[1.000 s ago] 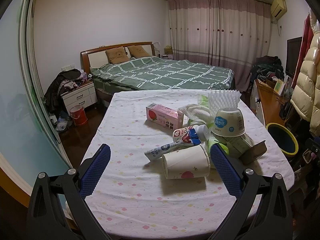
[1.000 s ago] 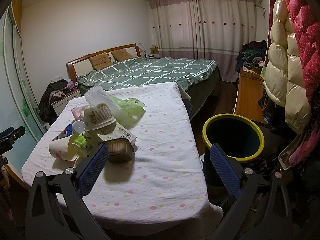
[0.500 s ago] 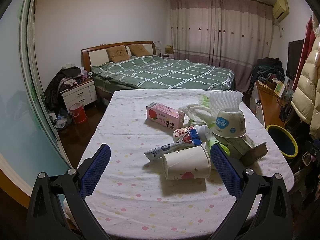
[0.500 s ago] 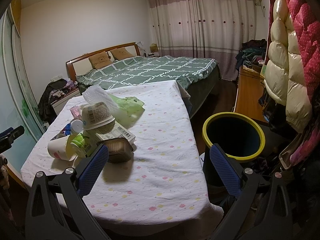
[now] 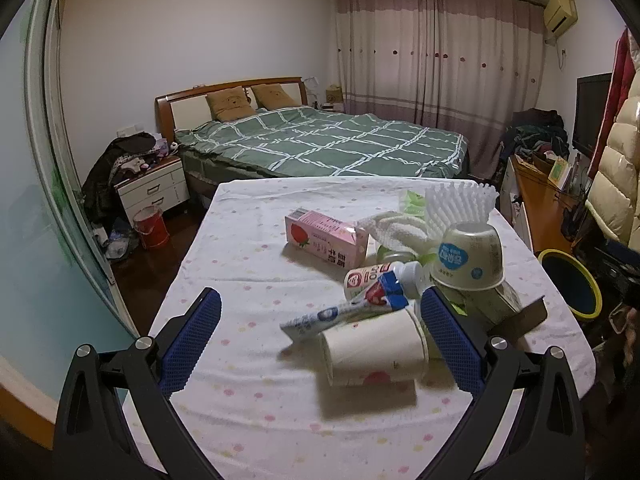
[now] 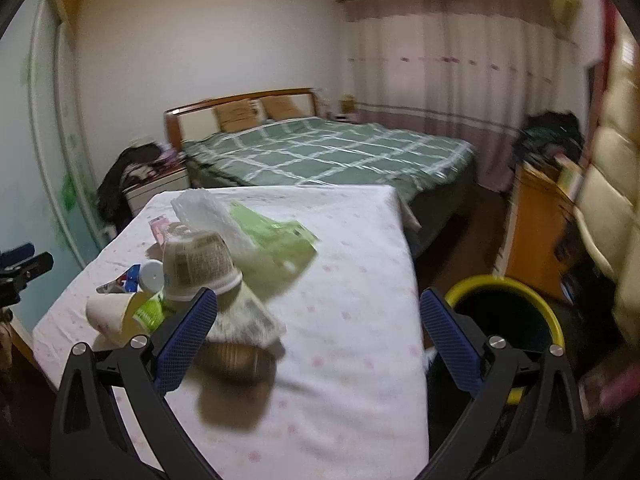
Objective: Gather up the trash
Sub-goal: 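Grasp the green plastic bag on the table with the right gripper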
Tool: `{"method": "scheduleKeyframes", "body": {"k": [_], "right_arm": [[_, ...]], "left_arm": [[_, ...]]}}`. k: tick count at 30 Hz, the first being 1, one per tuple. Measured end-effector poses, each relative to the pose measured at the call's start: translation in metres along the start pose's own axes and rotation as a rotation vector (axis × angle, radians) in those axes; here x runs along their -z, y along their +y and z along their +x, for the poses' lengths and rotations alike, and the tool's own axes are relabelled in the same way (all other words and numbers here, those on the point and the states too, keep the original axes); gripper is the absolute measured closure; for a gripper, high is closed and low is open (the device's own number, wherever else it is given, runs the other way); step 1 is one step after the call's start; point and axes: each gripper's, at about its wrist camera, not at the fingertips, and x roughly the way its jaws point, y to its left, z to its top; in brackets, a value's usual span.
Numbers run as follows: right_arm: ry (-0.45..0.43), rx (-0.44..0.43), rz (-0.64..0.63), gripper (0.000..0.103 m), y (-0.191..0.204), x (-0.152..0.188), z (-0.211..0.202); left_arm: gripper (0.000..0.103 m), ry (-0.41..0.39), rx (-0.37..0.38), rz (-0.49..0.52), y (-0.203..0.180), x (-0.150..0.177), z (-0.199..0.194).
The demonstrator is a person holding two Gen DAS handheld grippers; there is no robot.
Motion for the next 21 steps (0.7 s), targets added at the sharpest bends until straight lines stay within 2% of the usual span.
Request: {"method": "scheduleKeyframes", "body": {"k": [3, 7, 11, 15, 21], "right_arm": [[0.026, -0.047, -0.057, 0.012, 0.001, -0.015, 0.037], [0.109, -0.106, -0.009, 0.025, -0.01, -0.033, 0.092], [0.162, -0.161, 0.044, 0.027, -0.013, -0.05, 0.133], [0.228, -0.178, 0.119, 0.027, -0.01, -0.065, 0.166], [0.386, -0.157, 0.179, 0.027, 0.0, -0.073, 0.221]], "left_arm": [[0.005, 0.001, -0.004, 0.005, -0.002, -0.006, 0.011], [0.005, 0.005, -0.009, 0.006, -0.005, -0.014, 0.025], [0.005, 0.011, -0.018, 0.012, -0.008, -0.02, 0.04], [0.005, 0.031, -0.019, 0.008, -0.008, -0.022, 0.057], [0.005, 0.05, -0.013, 0.004, -0.006, -0.024, 0.076]]}}
